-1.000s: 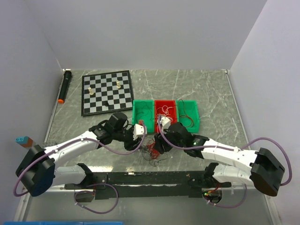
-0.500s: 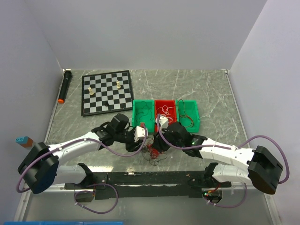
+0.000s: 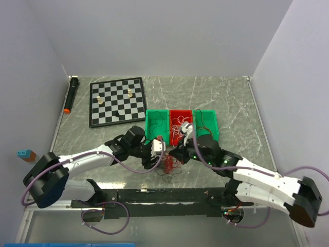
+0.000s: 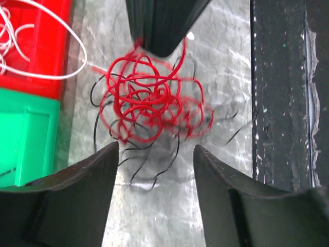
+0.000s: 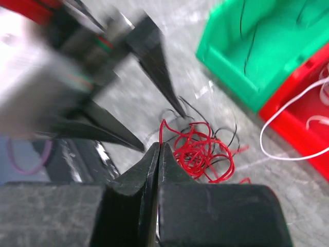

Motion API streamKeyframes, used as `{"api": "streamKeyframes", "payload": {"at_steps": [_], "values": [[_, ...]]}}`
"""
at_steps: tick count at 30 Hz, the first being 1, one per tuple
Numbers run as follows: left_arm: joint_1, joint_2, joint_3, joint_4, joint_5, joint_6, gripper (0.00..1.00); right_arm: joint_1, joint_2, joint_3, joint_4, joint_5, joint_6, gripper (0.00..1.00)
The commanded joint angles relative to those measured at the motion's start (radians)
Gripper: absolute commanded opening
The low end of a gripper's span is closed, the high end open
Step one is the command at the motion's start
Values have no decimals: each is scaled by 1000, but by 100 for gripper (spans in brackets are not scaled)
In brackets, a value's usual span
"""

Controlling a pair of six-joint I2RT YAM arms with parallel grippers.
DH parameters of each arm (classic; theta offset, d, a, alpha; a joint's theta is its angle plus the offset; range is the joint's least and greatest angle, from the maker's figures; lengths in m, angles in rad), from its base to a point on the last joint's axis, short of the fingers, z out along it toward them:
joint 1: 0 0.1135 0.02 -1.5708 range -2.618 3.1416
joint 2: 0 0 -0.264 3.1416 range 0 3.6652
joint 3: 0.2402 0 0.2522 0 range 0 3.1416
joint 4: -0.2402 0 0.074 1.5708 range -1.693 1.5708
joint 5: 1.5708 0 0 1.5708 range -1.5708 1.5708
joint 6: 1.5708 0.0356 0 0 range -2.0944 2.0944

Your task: Untangle the cables

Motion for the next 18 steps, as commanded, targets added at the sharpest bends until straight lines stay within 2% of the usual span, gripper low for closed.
{"api": "streamKeyframes", "payload": {"at_steps": [1,5,14,18], "values": [[-24,21,-6,114,1,-49,69,9,-96,22,-45,14,37,0],[-54,40,-8,125,1,-45,71,7,-132,5,-61,14,57,0],[-116,63,-28,129,-19,50,68,6,-194,59,-93,21,47,0],[-116,61,-28,129,-19,58,63,6,-224,102,-125,26,32,0]]}}
